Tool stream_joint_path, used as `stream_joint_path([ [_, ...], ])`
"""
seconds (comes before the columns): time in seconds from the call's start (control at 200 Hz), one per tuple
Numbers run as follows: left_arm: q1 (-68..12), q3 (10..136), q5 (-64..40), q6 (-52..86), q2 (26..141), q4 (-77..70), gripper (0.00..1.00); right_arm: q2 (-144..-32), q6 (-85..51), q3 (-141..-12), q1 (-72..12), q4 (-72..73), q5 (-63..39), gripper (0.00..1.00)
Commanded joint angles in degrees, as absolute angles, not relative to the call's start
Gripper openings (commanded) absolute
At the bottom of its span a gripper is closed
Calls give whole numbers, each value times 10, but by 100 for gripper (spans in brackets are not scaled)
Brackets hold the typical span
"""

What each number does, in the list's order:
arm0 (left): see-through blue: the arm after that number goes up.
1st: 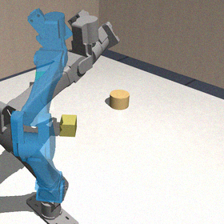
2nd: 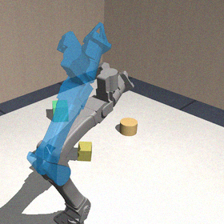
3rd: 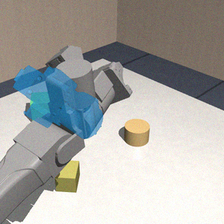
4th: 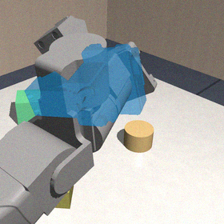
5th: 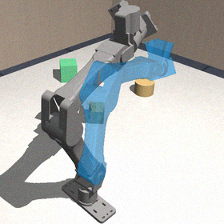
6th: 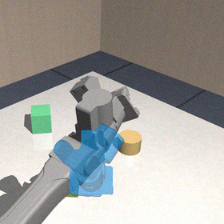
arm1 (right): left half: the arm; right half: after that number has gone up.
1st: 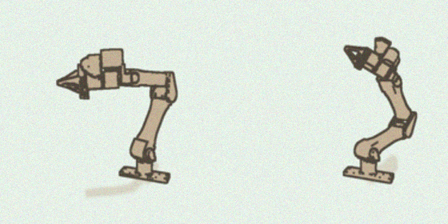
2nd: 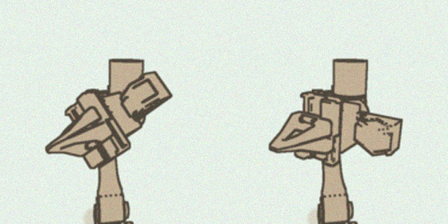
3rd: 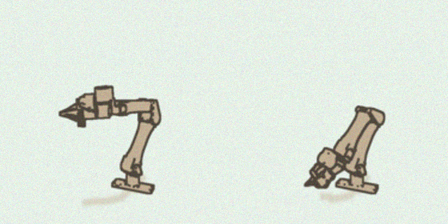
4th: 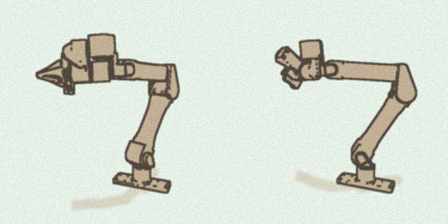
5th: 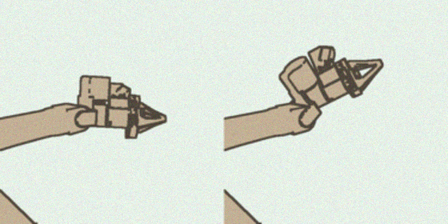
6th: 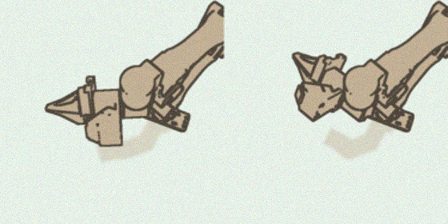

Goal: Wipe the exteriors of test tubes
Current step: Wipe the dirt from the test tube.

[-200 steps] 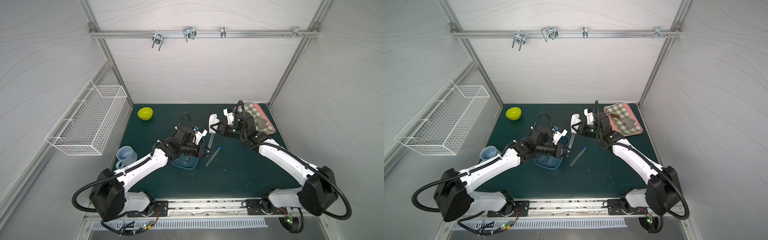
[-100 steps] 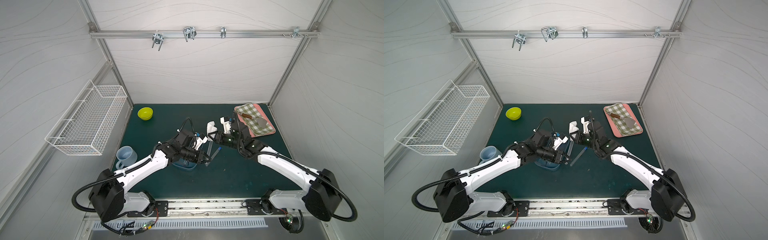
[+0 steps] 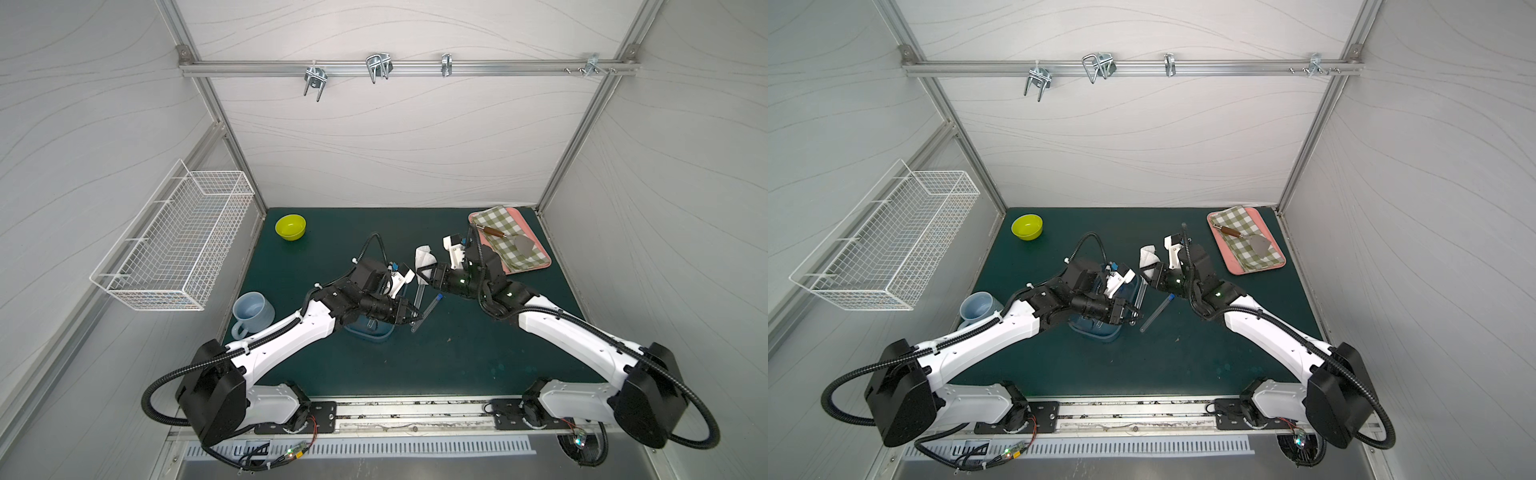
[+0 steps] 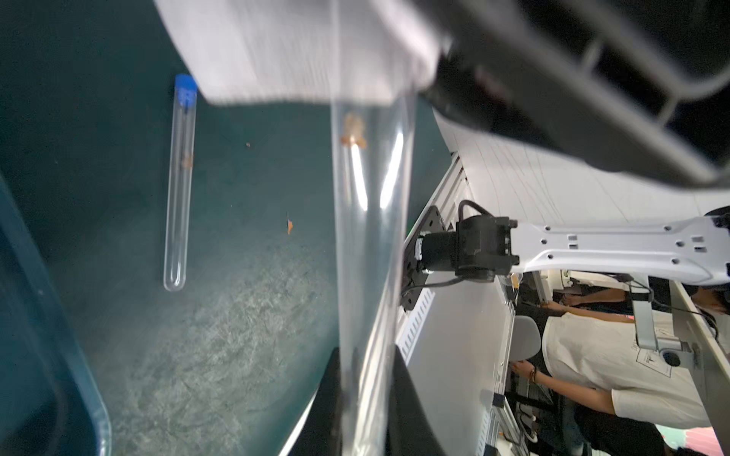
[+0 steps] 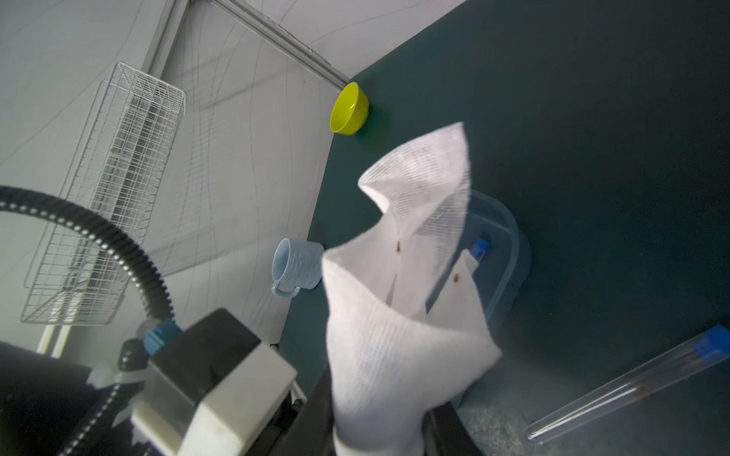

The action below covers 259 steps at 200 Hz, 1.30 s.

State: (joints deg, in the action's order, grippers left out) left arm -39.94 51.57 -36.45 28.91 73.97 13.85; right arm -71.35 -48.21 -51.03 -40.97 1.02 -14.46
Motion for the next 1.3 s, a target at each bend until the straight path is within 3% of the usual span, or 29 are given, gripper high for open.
stream_joint_path([
  [0.0,-393,532,-347,287,726,76,7,-704,-490,-517,-410,-11,-185,28],
  [0.59,-378,550,-351,279,728,76,7,-698,-517,-489,-487,-7,-160,28],
  [0.81,-378,555,-354,275,732,83,7,-704,-502,-503,-480,-9,-154,28],
  [1.061,-378,542,-355,282,727,80,7,-719,-479,-547,-403,-12,-201,27],
  [1.291,-377,546,-352,283,728,77,7,-721,-476,-541,-430,-19,-202,28],
])
